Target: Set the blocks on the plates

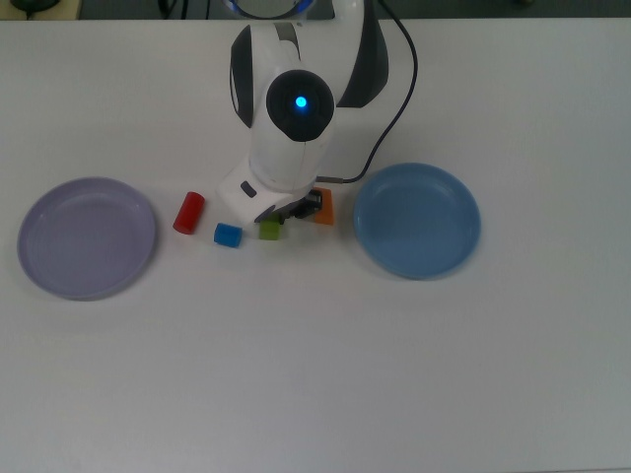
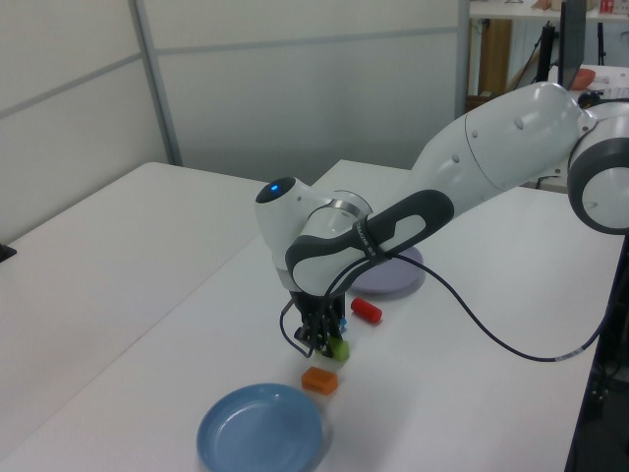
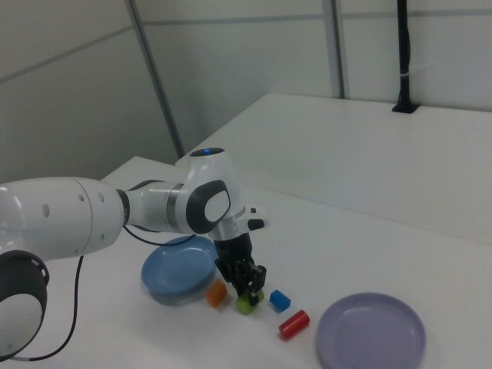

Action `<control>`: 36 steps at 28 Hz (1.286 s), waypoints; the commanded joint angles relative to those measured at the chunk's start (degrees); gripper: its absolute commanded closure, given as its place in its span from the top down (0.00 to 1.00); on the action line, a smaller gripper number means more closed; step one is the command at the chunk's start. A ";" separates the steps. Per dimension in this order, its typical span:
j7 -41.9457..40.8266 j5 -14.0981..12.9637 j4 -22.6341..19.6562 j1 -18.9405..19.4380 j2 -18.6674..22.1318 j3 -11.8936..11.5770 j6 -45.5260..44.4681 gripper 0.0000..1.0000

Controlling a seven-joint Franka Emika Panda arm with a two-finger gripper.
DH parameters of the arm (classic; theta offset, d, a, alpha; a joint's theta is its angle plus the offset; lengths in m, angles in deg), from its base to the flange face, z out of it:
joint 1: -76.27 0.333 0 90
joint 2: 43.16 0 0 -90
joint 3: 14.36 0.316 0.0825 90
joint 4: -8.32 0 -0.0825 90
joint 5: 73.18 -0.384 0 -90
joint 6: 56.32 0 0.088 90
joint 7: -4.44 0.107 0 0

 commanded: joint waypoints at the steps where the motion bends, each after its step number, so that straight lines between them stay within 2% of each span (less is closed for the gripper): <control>1: 1.51 1.33 0.27 0.74 1.33 -0.51 -0.59 0.00; 5: 1.07 0.46 1.67 0.92 4.76 0.54 -4.55 0.00; 10: 1.51 0.54 2.99 5.39 4.59 3.80 -5.43 0.00; 13: 1.42 0.89 2.99 8.38 3.71 3.71 -4.91 0.00; 15: 1.16 0.98 3.34 9.87 1.70 3.71 -4.29 0.00; 19: 1.07 0.98 3.34 10.67 0.28 3.80 -2.28 0.00; 24: 0.90 0.54 3.25 11.38 0.19 3.80 -0.25 0.05; 26: 0.81 0.37 3.34 11.38 0.54 3.80 -0.25 0.10; 27: 0.89 0.37 3.34 11.29 0.72 3.71 -0.34 0.16; 28: 0.90 0.37 3.43 11.29 0.81 3.63 -0.34 0.28; 29: 1.07 0.37 3.60 11.20 0.98 3.62 -0.51 0.48; 30: 1.77 0.45 3.69 11.11 0.99 3.45 -1.03 0.99; 36: 4.06 1.07 3.69 10.76 1.77 3.10 -2.09 1.00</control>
